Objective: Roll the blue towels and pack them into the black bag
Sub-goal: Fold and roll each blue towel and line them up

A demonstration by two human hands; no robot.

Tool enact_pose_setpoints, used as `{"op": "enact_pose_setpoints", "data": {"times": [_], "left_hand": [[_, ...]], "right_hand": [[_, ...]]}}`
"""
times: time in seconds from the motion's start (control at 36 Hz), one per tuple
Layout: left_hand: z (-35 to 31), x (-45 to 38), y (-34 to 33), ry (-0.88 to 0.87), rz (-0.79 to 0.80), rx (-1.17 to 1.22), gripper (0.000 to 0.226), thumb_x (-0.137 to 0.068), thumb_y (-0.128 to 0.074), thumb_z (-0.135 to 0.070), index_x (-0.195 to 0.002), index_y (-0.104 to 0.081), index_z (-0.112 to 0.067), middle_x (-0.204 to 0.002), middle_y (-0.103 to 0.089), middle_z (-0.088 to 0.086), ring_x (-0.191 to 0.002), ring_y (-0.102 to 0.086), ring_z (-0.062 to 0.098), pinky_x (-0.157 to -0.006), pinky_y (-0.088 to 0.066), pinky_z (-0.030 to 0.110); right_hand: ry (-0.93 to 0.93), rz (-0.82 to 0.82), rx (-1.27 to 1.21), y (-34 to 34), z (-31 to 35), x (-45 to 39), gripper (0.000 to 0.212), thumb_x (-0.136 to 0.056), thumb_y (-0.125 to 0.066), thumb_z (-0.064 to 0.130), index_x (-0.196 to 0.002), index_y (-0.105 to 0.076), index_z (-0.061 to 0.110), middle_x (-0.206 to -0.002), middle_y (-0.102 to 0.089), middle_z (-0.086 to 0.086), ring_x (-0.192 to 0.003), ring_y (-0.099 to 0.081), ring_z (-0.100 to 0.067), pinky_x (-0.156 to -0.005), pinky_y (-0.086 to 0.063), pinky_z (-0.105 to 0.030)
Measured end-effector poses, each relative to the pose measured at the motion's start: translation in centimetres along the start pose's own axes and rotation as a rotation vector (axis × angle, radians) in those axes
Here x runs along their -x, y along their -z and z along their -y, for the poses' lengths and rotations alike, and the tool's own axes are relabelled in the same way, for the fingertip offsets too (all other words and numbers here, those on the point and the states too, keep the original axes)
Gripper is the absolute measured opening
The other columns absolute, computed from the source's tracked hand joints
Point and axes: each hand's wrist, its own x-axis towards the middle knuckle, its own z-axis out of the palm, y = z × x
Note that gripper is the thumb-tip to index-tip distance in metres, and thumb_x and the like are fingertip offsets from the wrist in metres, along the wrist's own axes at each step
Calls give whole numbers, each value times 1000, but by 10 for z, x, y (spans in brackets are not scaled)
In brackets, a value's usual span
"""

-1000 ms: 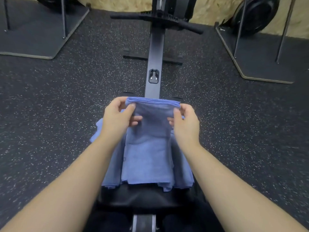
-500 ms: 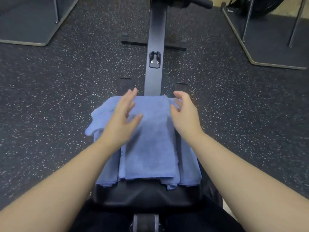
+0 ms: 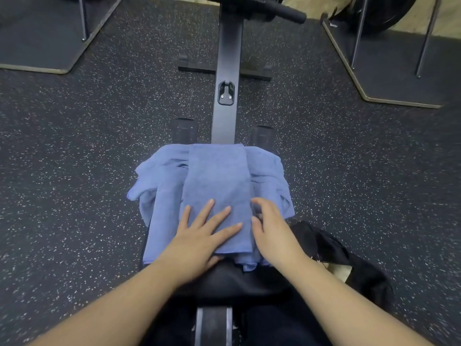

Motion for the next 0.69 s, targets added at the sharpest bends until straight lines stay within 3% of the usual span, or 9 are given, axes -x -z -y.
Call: {"op": "enact_pose_setpoints", "data": {"times": [0.11,0.17,0.22,0.31,0.36,0.44,0.53,0.61,0.69], "left_hand": [[-6,-5,-3,15,-122,6,78,-60,-82,-49,-130,-53,-33,-139,-54,2,-133,-31,27,-94,-41,61],[-9,-7,-3,23,-153,30,69,-57,-85,-41,-120,-64,-27,-132,-60,5,-127,-37,27,-97,-42,50],[-11,-9,-4,24,-216,66,57,-58,-84,-34,-112,-69,-23,-122,-64,5,-116,-42,27,-90,-38,42],[-16,-12,0,47,-260,152,32,-71,-59,-34,-100,-68,-22,-103,-64,-1,-97,-47,23,-70,-50,38],[-20,-14,4,109,-233,298,29,-76,-47,-33,-94,-66,-21,-94,-60,-2,-89,-48,20,-71,-47,34],[-24,-15,12,293,-222,542,20,-86,-50,-22,-99,-63,-17,-98,-59,0,-96,-52,21,-80,-34,22],[-24,-18,23,487,-302,690,14,-95,-52,-16,-107,-58,-19,-114,-63,-2,-108,-56,17,-79,-33,19],[-21,-17,28,601,-355,771,9,-98,-48,-19,-107,-47,-23,-108,-63,4,-105,-59,28,-76,-39,29],[-19,-15,31,616,-439,844,27,-98,-48,-14,-122,-41,-24,-102,-55,-2,-91,-60,29,-75,-43,36]], "right_hand": [[-22,-16,-75,-1,-1,1,41,-91,-41,-3,-120,-47,26,-125,-51,5,-108,-52,-7,-96,-38,-15],[-21,-12,-108,1,-1,3,48,-90,-42,-6,-113,-43,36,-124,-50,9,-103,-54,-2,-90,-38,-6],[-20,-3,-152,4,-1,4,51,-90,-44,-5,-106,-41,43,-120,-49,18,-100,-54,2,-83,-36,-1],[-27,4,-208,6,1,4,53,-91,-47,-3,-103,-39,48,-115,-46,31,-97,-57,3,-82,-38,-4],[-41,-8,-217,6,1,3,51,-91,-48,-1,-103,-39,47,-114,-46,33,-94,-59,1,-82,-40,-8],[-59,-27,-193,5,-1,1,42,-92,-52,4,-111,-40,39,-112,-48,29,-87,-59,4,-76,-39,-4],[-106,-7,-153,2,-3,-2,45,-90,-60,11,-129,-39,21,-111,-52,14,-84,-58,-2,-70,-37,-5],[-120,31,-102,-5,-3,-2,58,-89,-65,20,-137,-34,14,-125,-53,1,-104,-55,-11,-83,-35,-14],[-129,24,-70,-11,-2,-2,60,-89,-64,20,-139,-32,14,-136,-49,-2,-123,-49,-15,-94,-34,-19]]}}
